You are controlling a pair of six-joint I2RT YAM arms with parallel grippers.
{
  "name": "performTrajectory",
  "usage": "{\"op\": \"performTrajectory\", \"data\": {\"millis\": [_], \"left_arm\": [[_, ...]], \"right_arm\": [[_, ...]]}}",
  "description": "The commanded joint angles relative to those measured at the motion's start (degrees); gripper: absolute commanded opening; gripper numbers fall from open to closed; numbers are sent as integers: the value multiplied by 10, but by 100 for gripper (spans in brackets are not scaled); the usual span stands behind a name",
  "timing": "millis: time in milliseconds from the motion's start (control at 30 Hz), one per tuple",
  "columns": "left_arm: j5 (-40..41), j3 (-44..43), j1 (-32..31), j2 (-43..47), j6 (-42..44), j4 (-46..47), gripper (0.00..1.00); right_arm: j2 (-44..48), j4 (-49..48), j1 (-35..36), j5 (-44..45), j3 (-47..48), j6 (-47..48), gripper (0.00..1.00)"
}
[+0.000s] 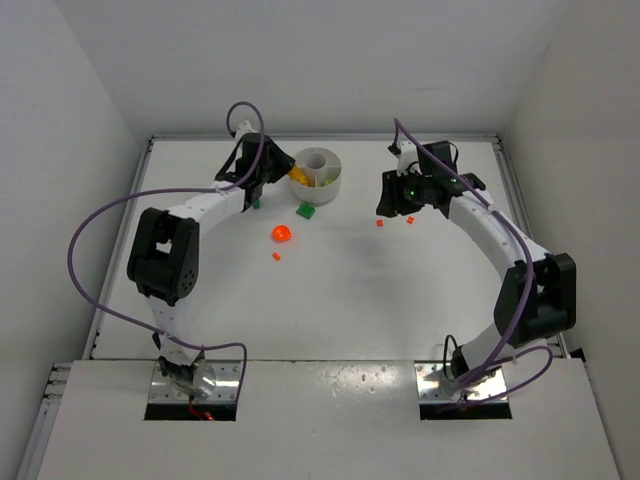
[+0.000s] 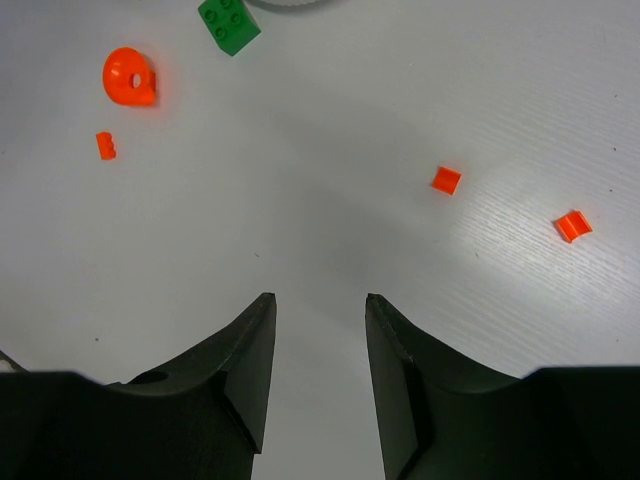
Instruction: Sort the legos into containers by color
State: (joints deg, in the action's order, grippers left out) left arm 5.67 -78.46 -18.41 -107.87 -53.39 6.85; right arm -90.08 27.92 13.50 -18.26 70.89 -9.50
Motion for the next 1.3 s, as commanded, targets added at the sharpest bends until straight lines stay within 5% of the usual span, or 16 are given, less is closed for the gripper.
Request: {"op": "performTrajectory", "data": {"millis": [0, 633, 867, 1100, 1267], "left_arm": [[10, -28, -7, -15, -40, -3, 15], [3, -76, -29, -68, -58, 3, 21], [14, -76, -29, -73, -63, 3, 41], [14, -81, -29, -73, -49, 8, 78], [20, -81, -29, -54, -23, 8, 84]], "right_arm": [[-4, -17, -3, -4, 5, -6, 42], [-9, -17, -3, 2, 5, -1, 42], [-9, -17, -3, 2, 5, -1, 42], [-9, -17, -3, 2, 5, -1, 42], [-9, -17, -3, 2, 5, -1, 42]]}}
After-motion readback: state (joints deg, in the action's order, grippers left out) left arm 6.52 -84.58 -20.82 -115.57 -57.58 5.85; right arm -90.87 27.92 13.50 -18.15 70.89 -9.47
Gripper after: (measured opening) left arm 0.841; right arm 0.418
